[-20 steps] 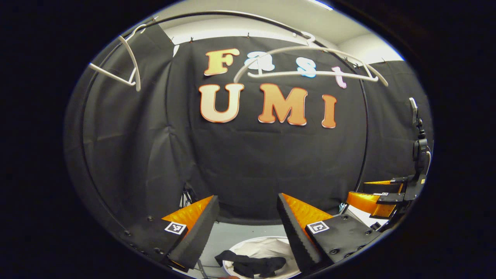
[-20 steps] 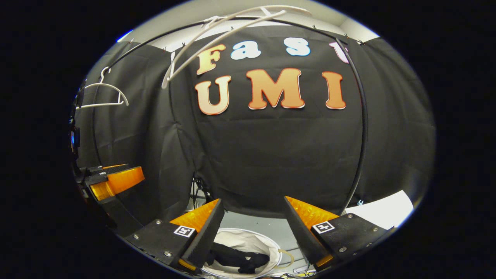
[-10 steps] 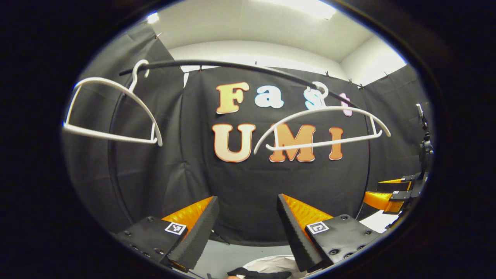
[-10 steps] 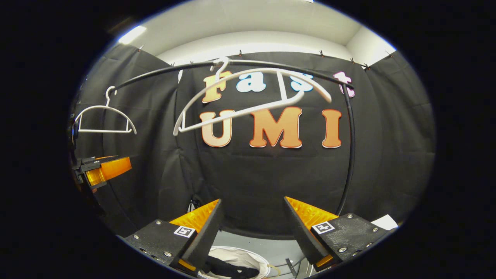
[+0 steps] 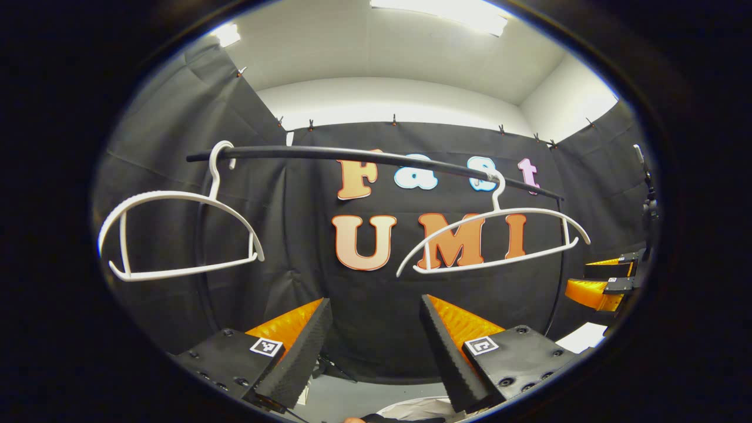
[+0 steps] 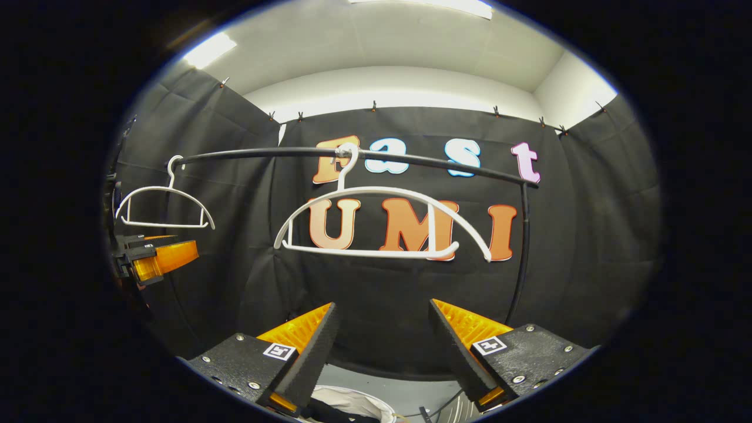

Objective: Grasp the clothes on the hanger with both hands and then place them into the laundry hamper below.

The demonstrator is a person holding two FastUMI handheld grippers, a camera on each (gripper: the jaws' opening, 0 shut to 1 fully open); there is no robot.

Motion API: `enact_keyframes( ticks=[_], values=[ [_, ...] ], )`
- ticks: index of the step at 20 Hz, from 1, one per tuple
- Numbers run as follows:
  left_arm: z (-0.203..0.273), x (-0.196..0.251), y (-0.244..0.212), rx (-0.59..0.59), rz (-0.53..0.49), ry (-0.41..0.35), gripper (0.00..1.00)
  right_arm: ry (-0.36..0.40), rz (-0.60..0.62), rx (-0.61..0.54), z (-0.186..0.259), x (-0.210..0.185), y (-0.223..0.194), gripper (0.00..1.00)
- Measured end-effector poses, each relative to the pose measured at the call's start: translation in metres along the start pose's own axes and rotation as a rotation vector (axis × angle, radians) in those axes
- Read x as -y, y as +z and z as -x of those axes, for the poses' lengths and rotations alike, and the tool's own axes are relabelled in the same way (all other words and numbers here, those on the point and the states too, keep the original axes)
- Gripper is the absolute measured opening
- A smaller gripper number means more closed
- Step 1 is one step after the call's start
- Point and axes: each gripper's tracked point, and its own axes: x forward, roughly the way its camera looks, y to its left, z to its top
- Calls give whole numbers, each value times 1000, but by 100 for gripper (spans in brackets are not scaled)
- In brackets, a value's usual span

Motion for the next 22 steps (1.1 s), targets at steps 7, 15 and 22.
enact_keyframes(
  ticks=[7,15,22],
  values=[
    [5,-24,36,35,-18,45,99,4,-32,61,4,-2,47,93],
    [2,-34,36,44,7,44,98,24,-11,48,10,-12,47,94],
    [4,-32,33,40,6,28,97,31,-1,45,15,-21,47,95]
  ],
)
